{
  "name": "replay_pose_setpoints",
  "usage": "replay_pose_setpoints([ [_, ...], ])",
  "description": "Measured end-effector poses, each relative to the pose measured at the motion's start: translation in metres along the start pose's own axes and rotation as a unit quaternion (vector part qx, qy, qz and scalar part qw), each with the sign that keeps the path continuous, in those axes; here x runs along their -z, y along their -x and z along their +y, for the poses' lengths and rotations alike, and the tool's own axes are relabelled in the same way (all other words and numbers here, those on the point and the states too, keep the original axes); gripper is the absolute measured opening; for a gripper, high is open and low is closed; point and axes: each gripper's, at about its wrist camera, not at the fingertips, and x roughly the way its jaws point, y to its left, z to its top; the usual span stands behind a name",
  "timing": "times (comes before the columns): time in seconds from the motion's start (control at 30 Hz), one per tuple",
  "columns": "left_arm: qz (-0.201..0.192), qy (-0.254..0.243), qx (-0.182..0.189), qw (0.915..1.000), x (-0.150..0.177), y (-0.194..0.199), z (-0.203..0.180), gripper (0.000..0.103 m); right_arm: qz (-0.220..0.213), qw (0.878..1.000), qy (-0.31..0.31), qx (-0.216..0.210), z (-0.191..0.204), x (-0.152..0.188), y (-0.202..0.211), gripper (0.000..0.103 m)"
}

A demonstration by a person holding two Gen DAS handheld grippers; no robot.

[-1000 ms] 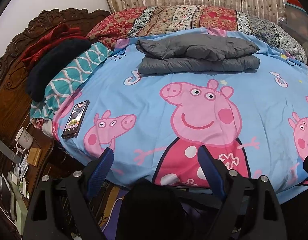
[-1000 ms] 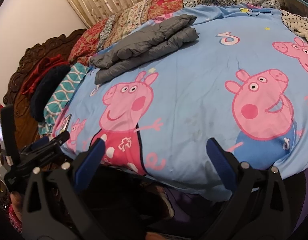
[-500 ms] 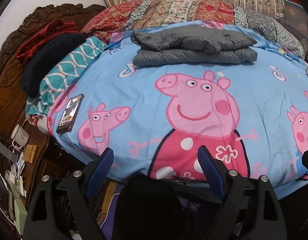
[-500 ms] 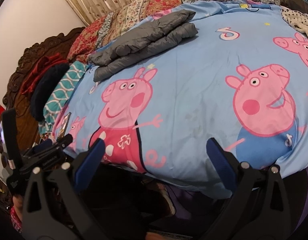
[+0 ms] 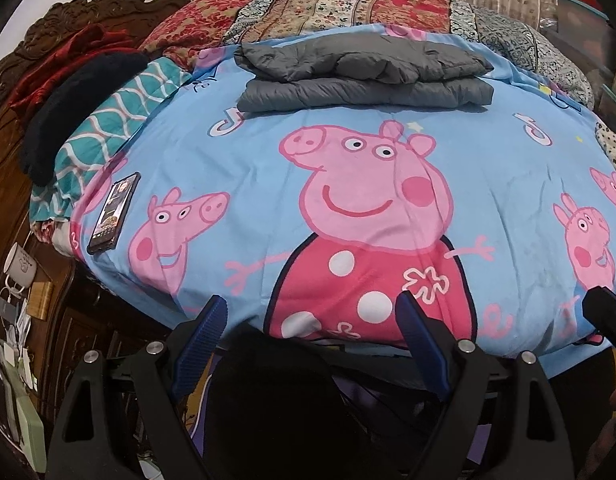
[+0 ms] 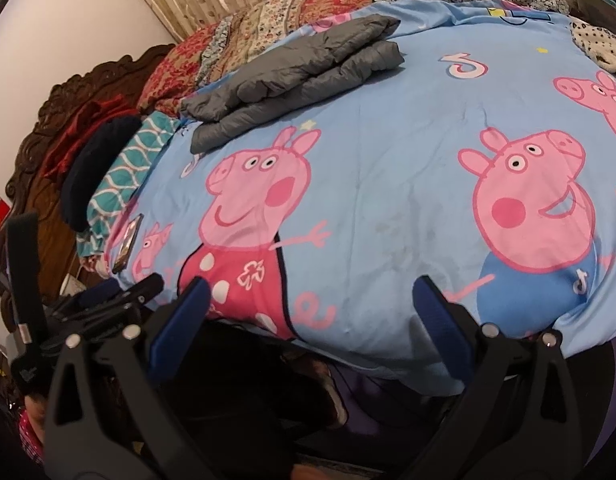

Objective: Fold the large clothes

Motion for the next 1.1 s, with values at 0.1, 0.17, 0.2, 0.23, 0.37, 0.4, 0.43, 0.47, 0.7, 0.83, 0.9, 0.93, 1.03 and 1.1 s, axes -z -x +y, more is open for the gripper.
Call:
replay_pose_setpoints([
  [0.1,0.001,-0.002,0.001,1.0000,0.001,0.000,-0.001,0.102,0.002,1.000,0.001,-0.001,0.000,-0.001,-0.001,0.096],
  [0.17,0.003,-0.003,0.002,1.0000,0.001,-0.001,-0.002,0.102,0.005,1.000,0.002,-0.001,-0.001,-0.001,-0.001,0.096],
  [0.2,0.003,-0.003,0.002,1.0000,0.001,-0.001,-0.002,0.102,0.005,1.000,0.002,-0.001,-0.001,-0.001,-0.001,0.096],
  [0.23,0.004,-0.003,0.003,1.0000,0.001,-0.002,-0.002,0.102,0.005,1.000,0.002,-0.001,-0.001,-0.001,-0.001,0.096],
  [0.37,0.007,-0.004,0.006,1.0000,0.002,-0.003,-0.003,0.102,0.005,1.000,0.002,-0.001,0.000,-0.001,-0.002,0.096],
  [0.4,0.007,-0.004,0.006,0.9999,0.003,-0.003,-0.003,0.102,0.005,1.000,0.002,-0.001,0.000,-0.001,-0.002,0.096],
  [0.43,0.008,-0.005,0.006,0.9999,0.003,-0.003,-0.004,0.102,0.006,1.000,0.004,-0.001,-0.001,-0.001,-0.002,0.096],
  [0.47,0.008,-0.006,0.006,0.9999,0.003,-0.004,-0.004,0.102,0.006,1.000,0.004,-0.001,-0.001,-0.001,-0.002,0.096],
  [0.7,0.012,-0.009,0.009,0.9999,0.004,-0.006,-0.005,0.102,0.007,1.000,0.004,-0.001,-0.001,-0.001,-0.003,0.096],
  [0.83,0.014,-0.009,0.009,0.9998,0.006,-0.007,-0.006,0.102,0.007,1.000,0.004,-0.001,-0.001,-0.001,-0.003,0.096],
  [0.9,0.015,-0.009,0.009,0.9998,0.006,-0.008,-0.005,0.102,0.007,1.000,0.004,-0.001,-0.002,-0.001,-0.003,0.096],
  [0.93,0.015,-0.009,0.009,0.9998,0.006,-0.009,-0.005,0.102,0.007,1.000,0.004,-0.001,-0.002,-0.001,-0.003,0.096],
  [1.03,0.018,-0.009,0.009,0.9998,0.007,-0.010,-0.005,0.102,0.007,1.000,0.005,-0.002,-0.002,-0.002,-0.003,0.096],
  [1.1,0.019,-0.009,0.009,0.9997,0.007,-0.011,-0.006,0.102,0.008,1.000,0.005,-0.002,-0.002,-0.002,-0.003,0.096],
])
